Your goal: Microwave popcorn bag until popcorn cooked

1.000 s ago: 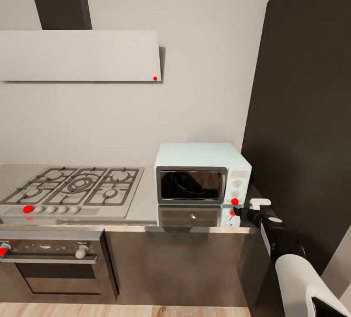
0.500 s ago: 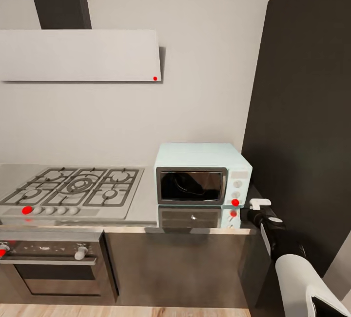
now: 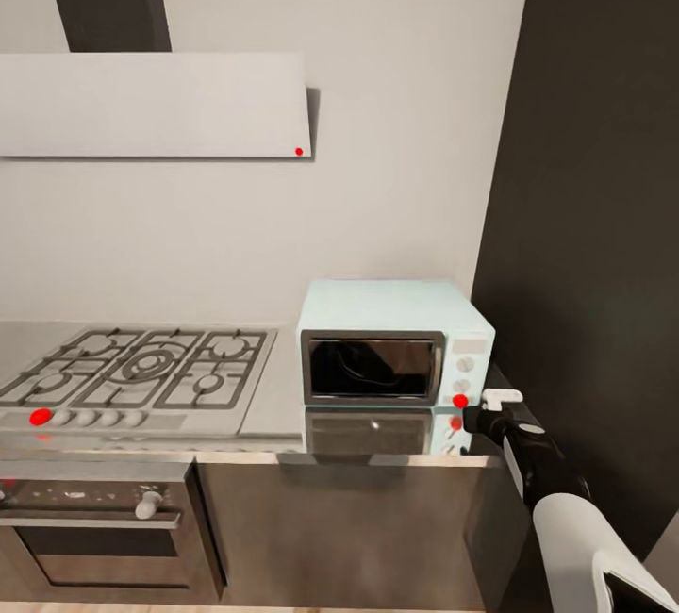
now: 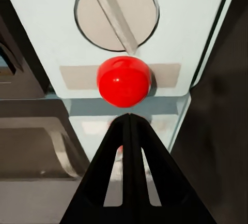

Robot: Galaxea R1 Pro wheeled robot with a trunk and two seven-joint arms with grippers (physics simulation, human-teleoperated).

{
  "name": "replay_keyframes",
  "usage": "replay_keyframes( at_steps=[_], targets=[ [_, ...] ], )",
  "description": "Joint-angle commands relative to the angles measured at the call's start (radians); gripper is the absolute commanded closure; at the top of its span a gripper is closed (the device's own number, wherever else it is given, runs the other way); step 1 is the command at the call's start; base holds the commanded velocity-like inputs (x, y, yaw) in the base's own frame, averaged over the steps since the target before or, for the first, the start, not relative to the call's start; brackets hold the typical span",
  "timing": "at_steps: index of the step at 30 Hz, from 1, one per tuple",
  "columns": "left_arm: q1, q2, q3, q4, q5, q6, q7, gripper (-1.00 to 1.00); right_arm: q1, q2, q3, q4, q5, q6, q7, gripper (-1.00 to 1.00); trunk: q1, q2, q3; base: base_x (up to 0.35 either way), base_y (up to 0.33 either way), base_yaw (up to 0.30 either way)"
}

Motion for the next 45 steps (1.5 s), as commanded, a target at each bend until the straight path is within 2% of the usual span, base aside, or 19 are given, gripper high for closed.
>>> replay_keyframes(
  at_steps=[1, 17, 37, 45],
  targets=[
    [-0.001, 0.000, -0.008, 0.001, 0.010, -0.003, -0.004, -1.00, -0.001, -0.001, -0.007, -0.001, 0.009, 0.003, 0.009, 1.00, 0.000, -0.001, -0.002, 0.100, 0.000, 0.000],
    [-0.001, 0.002, -0.008, 0.001, 0.010, -0.003, -0.004, -1.00, -0.001, 0.000, -0.006, 0.006, 0.009, 0.001, 0.006, 1.00, 0.000, -0.001, -0.002, 0.099, 0.000, 0.000],
    [-0.001, 0.002, -0.008, 0.001, 0.010, -0.003, -0.004, -1.00, -0.001, -0.016, -0.009, 0.078, 0.010, -0.016, -0.010, 1.00, 0.000, -0.001, -0.002, 0.098, 0.000, 0.000],
    [-0.001, -0.008, -0.007, 0.001, 0.009, -0.004, -0.003, -1.00, -0.001, -0.016, -0.008, 0.079, 0.013, -0.015, -0.004, 1.00, 0.000, -0.001, -0.002, -0.143, 0.000, 0.000]
  ],
)
